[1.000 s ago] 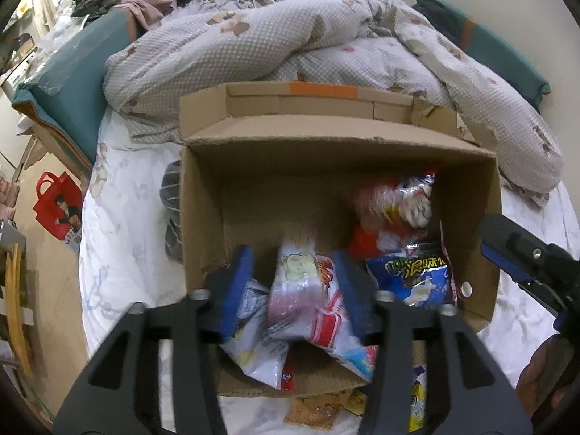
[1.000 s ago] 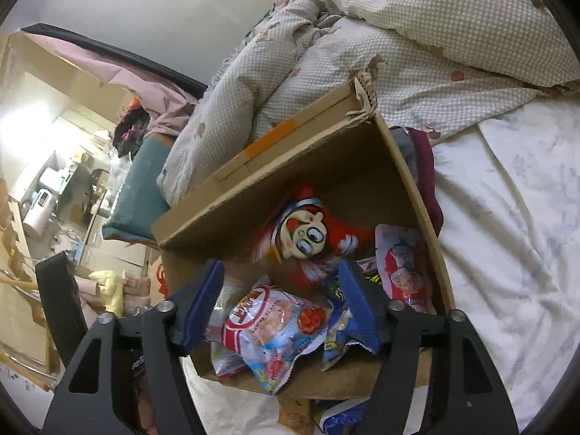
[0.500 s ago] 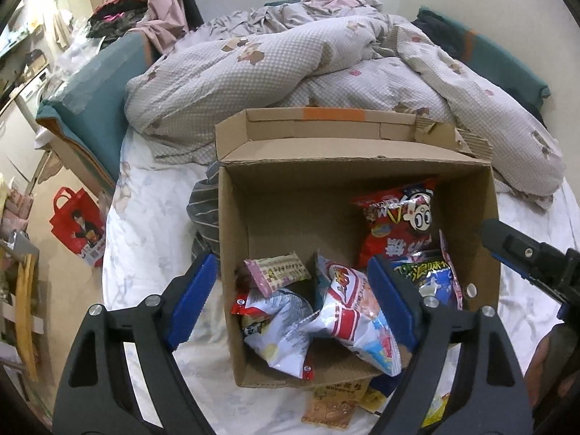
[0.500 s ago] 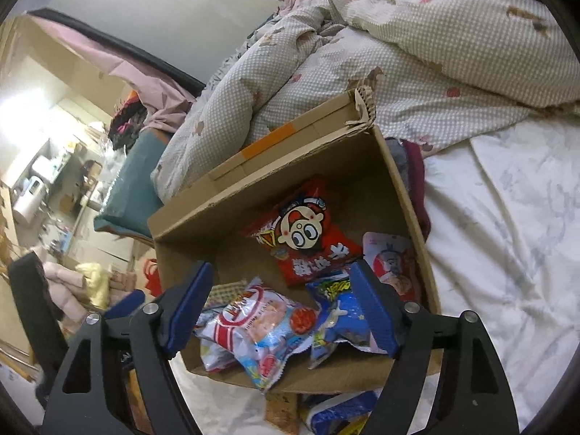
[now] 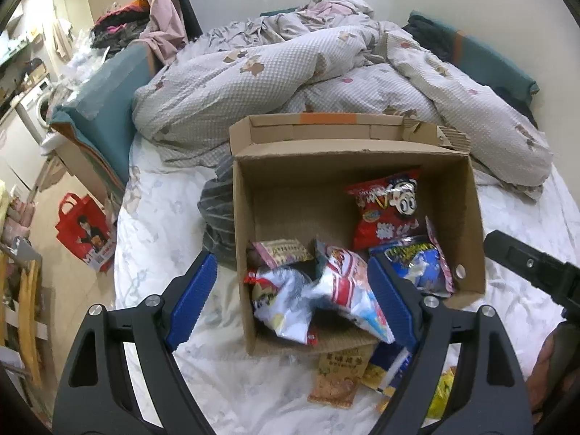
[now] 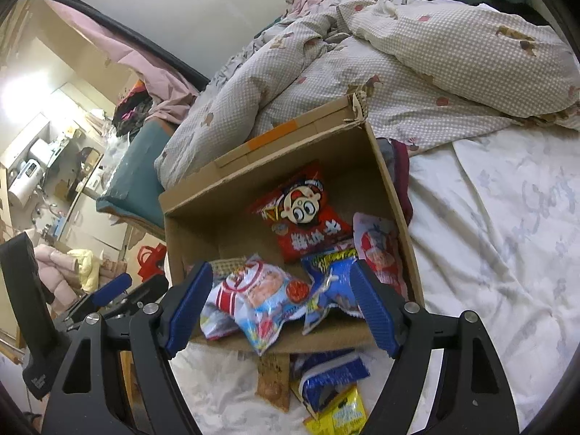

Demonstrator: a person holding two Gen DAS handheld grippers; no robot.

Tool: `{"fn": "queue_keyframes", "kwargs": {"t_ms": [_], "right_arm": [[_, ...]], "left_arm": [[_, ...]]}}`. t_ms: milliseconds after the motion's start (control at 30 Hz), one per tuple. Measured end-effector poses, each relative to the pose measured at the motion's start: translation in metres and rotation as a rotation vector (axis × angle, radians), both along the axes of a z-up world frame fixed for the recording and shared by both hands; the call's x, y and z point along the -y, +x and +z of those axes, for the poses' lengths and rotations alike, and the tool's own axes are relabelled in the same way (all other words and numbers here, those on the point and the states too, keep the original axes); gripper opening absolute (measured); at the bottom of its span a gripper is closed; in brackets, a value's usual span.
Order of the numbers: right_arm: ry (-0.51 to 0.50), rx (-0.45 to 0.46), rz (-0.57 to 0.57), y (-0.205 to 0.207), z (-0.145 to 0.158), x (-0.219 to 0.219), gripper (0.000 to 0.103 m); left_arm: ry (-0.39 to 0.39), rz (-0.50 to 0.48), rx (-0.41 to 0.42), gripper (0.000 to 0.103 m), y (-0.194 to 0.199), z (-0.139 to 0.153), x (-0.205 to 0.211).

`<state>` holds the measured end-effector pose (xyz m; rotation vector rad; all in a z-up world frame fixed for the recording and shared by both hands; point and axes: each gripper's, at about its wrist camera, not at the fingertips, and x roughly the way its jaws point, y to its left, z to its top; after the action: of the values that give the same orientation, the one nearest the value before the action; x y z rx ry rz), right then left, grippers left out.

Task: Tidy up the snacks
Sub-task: 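Withdraw both tools from the box toward the remaining snacks, then grasp the yellow chip bag with the right tool while the left grasps the Uncle Zach peanut bag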

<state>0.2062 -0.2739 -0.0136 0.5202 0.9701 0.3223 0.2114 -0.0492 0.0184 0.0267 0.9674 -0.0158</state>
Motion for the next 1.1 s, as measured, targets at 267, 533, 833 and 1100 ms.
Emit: {"fn": "queue_keyframes", "kwargs": {"t_ms": [267, 533, 833, 1100], "right_arm": [[-0.029, -0.034, 0.018, -0.038, -0.002, -0.001, 0.081], [-0.041, -0.072, 0.002, -0.07, -0.009, 0.009, 0.081], [-0.072, -0.127, -0.07, -0.086, -0.023, 0.035, 0.081], [-0.009, -0.216, -0.154, -0.084, -0.044, 0.056, 0.081]], "left_arm": [[-0.012, 0.014, 0.0, 0.083, -0.027, 0.004, -0.012], [-0.021, 0.005, -0.014, 0.083, -0.053, -0.001, -0.017], [-0.061, 0.003, -0.087, 0.083, -0.086, -0.03, -0.025], [-0.105, 0.035, -0.124, 0.083, -0.1, -0.047, -0.041]]}}
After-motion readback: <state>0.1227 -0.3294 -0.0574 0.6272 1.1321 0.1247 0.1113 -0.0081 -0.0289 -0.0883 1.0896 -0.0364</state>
